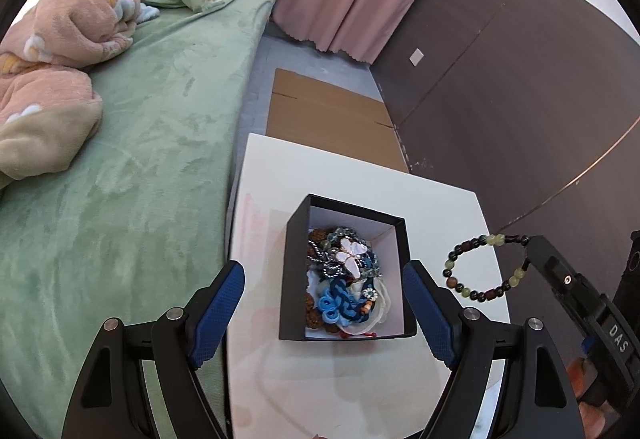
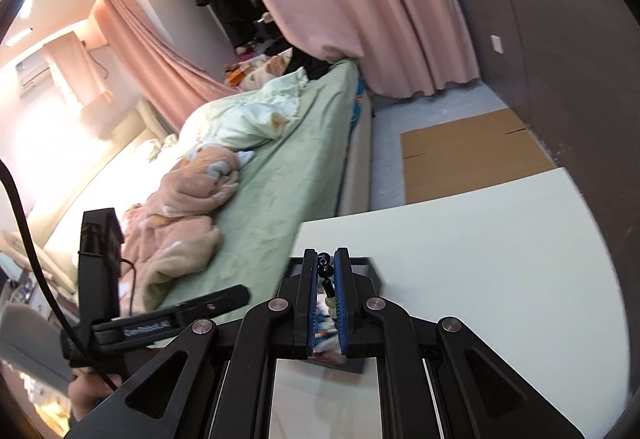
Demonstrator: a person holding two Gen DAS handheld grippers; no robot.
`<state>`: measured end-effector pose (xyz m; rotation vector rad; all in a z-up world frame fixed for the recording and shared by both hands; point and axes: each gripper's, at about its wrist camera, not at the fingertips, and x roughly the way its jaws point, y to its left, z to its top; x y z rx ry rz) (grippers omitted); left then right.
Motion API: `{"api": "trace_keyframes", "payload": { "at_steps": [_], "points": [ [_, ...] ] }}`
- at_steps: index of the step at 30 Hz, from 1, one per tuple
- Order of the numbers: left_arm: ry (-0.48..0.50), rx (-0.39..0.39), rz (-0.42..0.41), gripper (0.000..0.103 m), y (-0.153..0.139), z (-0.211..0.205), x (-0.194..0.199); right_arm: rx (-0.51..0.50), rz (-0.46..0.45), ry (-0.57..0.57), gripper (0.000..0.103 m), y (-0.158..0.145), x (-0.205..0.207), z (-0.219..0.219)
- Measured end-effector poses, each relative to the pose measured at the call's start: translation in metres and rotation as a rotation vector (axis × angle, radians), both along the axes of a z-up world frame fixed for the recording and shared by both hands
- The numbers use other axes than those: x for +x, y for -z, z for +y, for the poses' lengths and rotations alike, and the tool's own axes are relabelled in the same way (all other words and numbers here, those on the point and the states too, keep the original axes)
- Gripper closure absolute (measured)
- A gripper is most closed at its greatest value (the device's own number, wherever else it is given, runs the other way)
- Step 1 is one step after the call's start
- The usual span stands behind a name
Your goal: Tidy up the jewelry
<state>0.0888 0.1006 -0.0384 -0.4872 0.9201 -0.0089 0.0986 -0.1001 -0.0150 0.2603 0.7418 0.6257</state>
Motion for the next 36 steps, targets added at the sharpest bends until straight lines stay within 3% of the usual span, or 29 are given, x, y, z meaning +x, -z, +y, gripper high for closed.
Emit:
{"api": "trace_keyframes", "payload": {
  "at_steps": [7, 10, 11, 12, 14, 22, 24, 27, 29, 32, 36],
  "points": [
    [-0.037, -0.014, 0.003, 0.021, 0.000, 0.018, -0.005, 0.031, 0.023, -0.054, 0.094, 0.008, -0.004, 0.037],
    [-0.046, -0.019, 0.002, 0.021, -0.001, 0.024, -0.006, 0.026, 0.075, -0.056, 0.093, 0.015, 0.001, 0.048],
    [-0.048, -0.017, 0.001, 0.021, -0.001, 0.024, -0.006, -0.002, 0.086, -0.044, 0.087, 0.018, 0.003, 0.053],
    [-0.050, -0.015, 0.002, 0.021, -0.001, 0.025, -0.006, -0.029, 0.098, -0.042, 0.067, 0.021, 0.004, 0.056],
    [-0.050, -0.008, 0.003, 0.021, -0.001, 0.024, -0.005, -0.043, 0.112, -0.020, 0.042, 0.025, 0.006, 0.053],
    [-0.023, 0.061, -0.031, 0.021, -0.009, 0.003, -0.006, 0.006, 0.156, 0.058, 0.039, 0.029, 0.008, 0.012],
    [-0.014, 0.074, -0.049, 0.021, -0.012, -0.004, -0.009, 0.001, 0.165, 0.064, 0.029, 0.029, 0.008, 0.005],
    [-0.006, 0.062, -0.064, 0.019, -0.015, -0.011, -0.011, -0.015, 0.145, 0.095, 0.022, 0.025, 0.003, -0.007],
    [0.001, 0.063, -0.076, 0.010, -0.017, -0.016, -0.012, -0.028, 0.132, 0.108, 0.019, 0.021, 0.000, -0.013],
    [-0.002, 0.073, -0.105, 0.002, -0.020, -0.024, -0.016, -0.042, 0.116, 0.131, 0.002, 0.018, -0.003, -0.023],
    [0.007, 0.077, -0.135, 0.000, -0.023, -0.033, -0.019, -0.039, 0.081, 0.167, 0.000, 0.014, -0.007, -0.038]
  ]
}}
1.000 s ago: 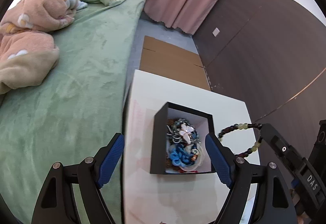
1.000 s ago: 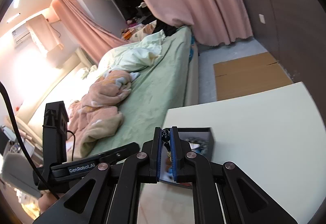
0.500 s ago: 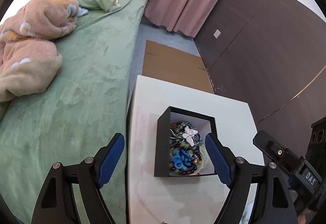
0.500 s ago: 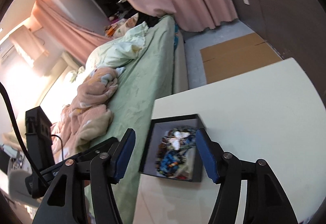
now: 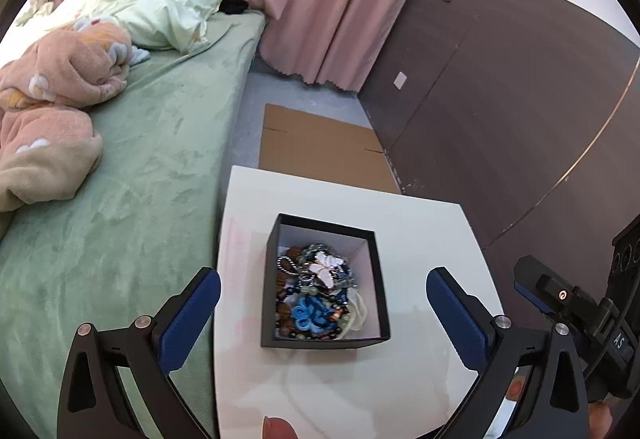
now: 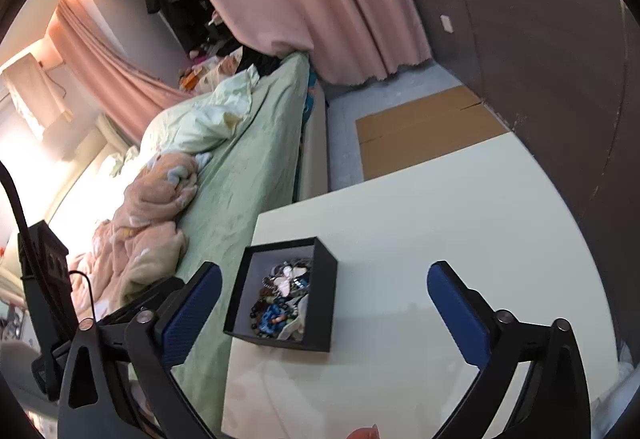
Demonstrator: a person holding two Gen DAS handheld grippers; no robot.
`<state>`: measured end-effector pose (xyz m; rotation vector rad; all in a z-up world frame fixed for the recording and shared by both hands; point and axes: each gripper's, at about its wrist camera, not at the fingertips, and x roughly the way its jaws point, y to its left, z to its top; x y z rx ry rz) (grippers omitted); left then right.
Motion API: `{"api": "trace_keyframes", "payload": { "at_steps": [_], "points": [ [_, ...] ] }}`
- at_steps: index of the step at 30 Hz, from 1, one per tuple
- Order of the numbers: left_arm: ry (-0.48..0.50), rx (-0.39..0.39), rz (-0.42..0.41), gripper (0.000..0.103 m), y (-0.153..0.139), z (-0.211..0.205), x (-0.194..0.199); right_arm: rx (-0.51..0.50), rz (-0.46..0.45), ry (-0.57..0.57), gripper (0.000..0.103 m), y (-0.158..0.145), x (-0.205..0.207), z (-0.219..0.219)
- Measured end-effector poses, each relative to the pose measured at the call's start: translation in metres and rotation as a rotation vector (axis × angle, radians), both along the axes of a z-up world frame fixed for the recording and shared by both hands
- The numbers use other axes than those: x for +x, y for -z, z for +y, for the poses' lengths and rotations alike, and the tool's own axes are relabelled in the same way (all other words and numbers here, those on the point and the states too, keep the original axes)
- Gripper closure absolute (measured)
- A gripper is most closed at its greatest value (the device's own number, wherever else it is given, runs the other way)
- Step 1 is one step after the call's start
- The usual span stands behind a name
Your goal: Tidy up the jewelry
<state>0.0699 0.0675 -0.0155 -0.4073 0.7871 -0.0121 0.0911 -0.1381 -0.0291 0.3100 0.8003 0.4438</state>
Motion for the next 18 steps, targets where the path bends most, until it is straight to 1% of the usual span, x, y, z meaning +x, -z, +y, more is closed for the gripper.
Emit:
{"api": "trace_keyframes", "payload": {
  "at_steps": [5, 7, 12, 15, 18],
  "points": [
    [-0.006, -0.037, -0.016, 0.000, 0.003, -0.005, -0.004, -0.005, -0.037, 0.025, 0.000, -0.002, -0.007, -0.018],
    [-0.007, -0.028, -0.019, 0.000, 0.003, -0.008, -0.005, -0.007, -0.051, 0.032, 0.000, -0.003, -0.009, -0.025],
    [0.023, 0.013, -0.017, 0.000, 0.002, -0.019, -0.011, -0.033, -0.054, 0.037, 0.000, -0.003, -0.015, -0.037],
    [0.025, 0.074, -0.008, 0.000, -0.001, -0.028, -0.015, -0.063, -0.063, 0.037, 0.000, -0.005, -0.020, -0.042],
    [0.044, 0.130, -0.006, 0.000, -0.003, -0.038, -0.020, -0.097, -0.049, 0.032, 0.000, -0.006, -0.023, -0.045]
  ]
}}
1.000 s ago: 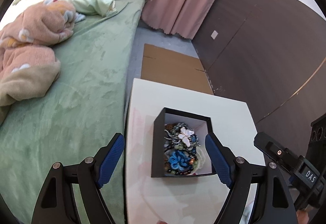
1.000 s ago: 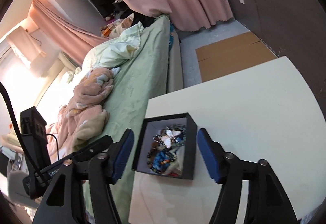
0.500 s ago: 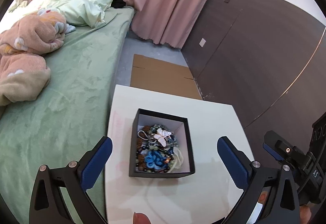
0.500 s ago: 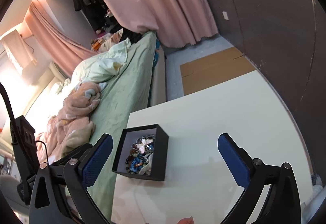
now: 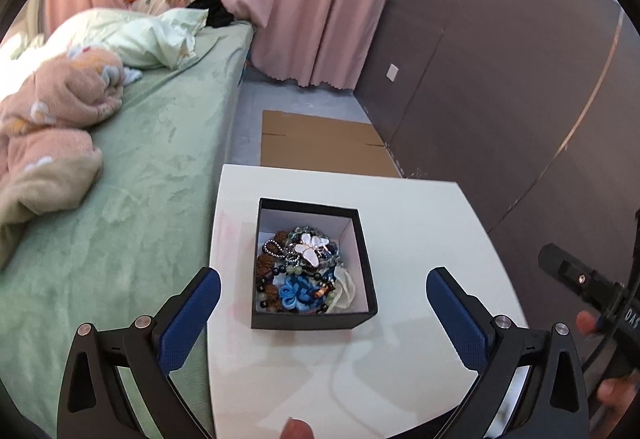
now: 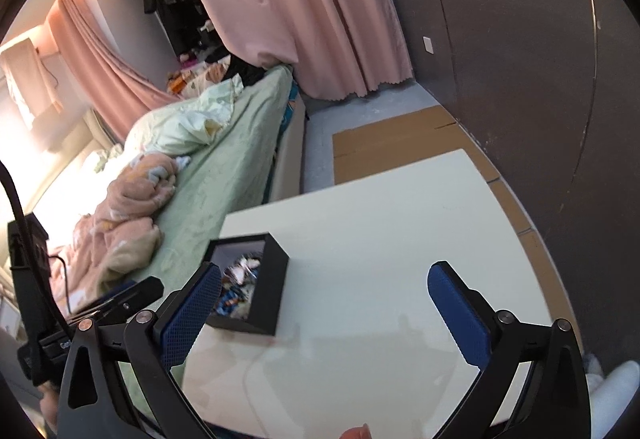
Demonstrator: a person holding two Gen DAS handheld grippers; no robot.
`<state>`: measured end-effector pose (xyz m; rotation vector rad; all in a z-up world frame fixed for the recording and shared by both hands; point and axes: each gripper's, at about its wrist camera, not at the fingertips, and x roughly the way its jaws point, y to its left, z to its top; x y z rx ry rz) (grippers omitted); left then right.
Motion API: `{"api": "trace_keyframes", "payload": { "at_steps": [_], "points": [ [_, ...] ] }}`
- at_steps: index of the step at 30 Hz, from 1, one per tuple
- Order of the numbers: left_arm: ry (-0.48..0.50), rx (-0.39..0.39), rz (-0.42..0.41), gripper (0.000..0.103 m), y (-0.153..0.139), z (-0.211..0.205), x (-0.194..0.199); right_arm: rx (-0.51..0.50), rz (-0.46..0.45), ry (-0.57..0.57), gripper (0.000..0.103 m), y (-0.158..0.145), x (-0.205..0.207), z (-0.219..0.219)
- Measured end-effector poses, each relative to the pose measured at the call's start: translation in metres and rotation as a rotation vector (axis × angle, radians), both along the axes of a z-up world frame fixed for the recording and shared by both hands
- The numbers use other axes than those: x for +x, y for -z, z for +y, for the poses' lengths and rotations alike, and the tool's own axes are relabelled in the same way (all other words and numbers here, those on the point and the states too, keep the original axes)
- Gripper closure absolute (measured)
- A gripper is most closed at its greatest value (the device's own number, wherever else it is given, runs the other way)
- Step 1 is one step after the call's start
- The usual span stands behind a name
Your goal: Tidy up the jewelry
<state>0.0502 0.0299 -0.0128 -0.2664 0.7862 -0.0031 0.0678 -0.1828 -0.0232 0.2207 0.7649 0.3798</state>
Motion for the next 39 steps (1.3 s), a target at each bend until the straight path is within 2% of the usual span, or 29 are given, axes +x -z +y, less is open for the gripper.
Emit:
{"api": "trace_keyframes", "payload": {
  "at_steps": [6, 14, 39],
  "points": [
    [0.010, 0.078, -0.037, 0.000, -0.007, -0.012, -0.014, -0.076, -0.034, -0.006, 0.000, -0.005, -0.016, -0.002],
    [0.023, 0.120, -0.070, 0.000, -0.015, -0.023, -0.026, -0.091, -0.028, -0.048, 0.000, -0.009, -0.032, -0.003],
    [0.023, 0.144, -0.095, 0.000, -0.025, -0.027, -0.033, -0.057, 0.014, -0.048, 0.000, -0.003, -0.037, -0.003]
  ]
}}
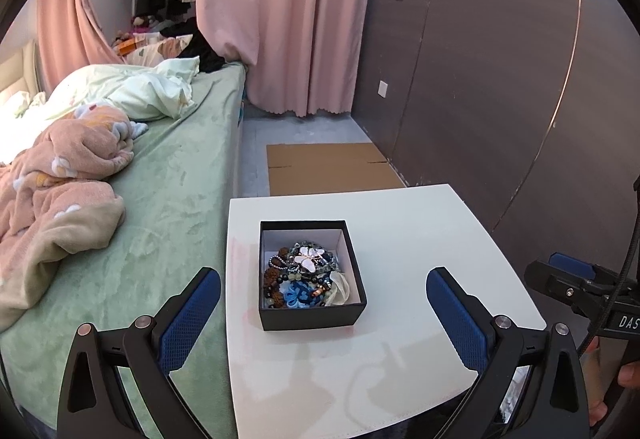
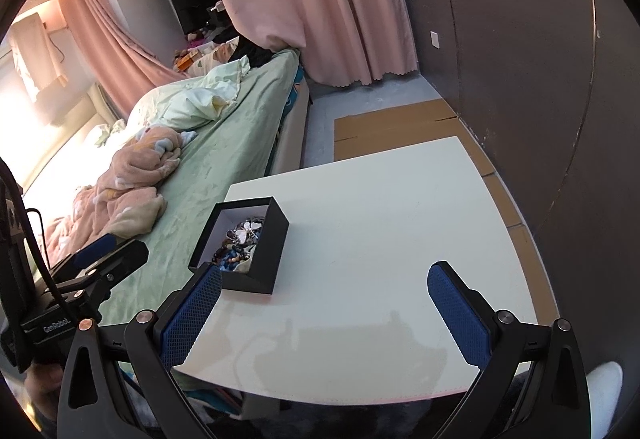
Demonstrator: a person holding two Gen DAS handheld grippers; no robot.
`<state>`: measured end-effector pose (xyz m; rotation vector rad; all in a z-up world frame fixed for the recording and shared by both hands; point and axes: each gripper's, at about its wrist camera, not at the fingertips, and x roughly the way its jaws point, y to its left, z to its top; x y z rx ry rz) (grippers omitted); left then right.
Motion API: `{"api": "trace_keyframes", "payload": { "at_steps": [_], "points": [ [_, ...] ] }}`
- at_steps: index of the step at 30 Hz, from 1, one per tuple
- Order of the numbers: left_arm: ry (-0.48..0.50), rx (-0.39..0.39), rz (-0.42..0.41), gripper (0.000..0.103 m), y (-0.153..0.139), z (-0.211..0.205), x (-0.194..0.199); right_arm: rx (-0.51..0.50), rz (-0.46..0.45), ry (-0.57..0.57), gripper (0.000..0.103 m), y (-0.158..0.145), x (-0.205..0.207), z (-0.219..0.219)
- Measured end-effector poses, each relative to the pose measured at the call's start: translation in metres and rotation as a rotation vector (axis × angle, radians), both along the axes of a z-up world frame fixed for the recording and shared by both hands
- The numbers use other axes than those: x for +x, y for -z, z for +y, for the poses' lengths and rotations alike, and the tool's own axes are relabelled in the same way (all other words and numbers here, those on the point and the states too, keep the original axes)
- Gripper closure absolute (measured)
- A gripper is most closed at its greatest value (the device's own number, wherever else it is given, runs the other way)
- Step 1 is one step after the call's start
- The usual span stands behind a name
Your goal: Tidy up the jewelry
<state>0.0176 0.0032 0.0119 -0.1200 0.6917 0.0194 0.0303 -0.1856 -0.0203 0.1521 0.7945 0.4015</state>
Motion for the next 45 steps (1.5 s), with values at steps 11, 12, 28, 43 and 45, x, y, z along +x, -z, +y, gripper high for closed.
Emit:
{"api": "trace_keyframes", "payload": {
  "at_steps": [11, 12, 28, 43, 45],
  "points": [
    [-0.006, -0.009, -0.011, 0.000, -0.0035, 0.0006, -0.0044, 0.002, -0.006, 0.001, 0.000, -0.0030, -0.0022, -0.0034],
    [-0.006, -0.009, -0.009, 0.000, -0.0032, 0.0004, -0.0043, 0.002, -0.005, 0.002, 0.000, -0.0031, -0.0024, -0.0036],
    [-0.008, -0.010, -0.006, 0.000, -0.0026, 0.0014, -0.0045, -0.001, -0.008, -0.001, 0.000, -0.0035, -0.0027, -0.0036],
    [-0.008, -0.014, -0.016, 0.000, -0.0034, 0.0051, -0.0089, -0.001, -0.007, 0.001, 0.000, -0.0038, -0.0021, -0.0024],
    [-0.008, -0.015, -0.012, 0.000, -0.0029, 0.0051, -0.0085, 0.000, -0.006, 0.001, 0.000, -0.0040, -0.0024, -0.0029]
  ]
}}
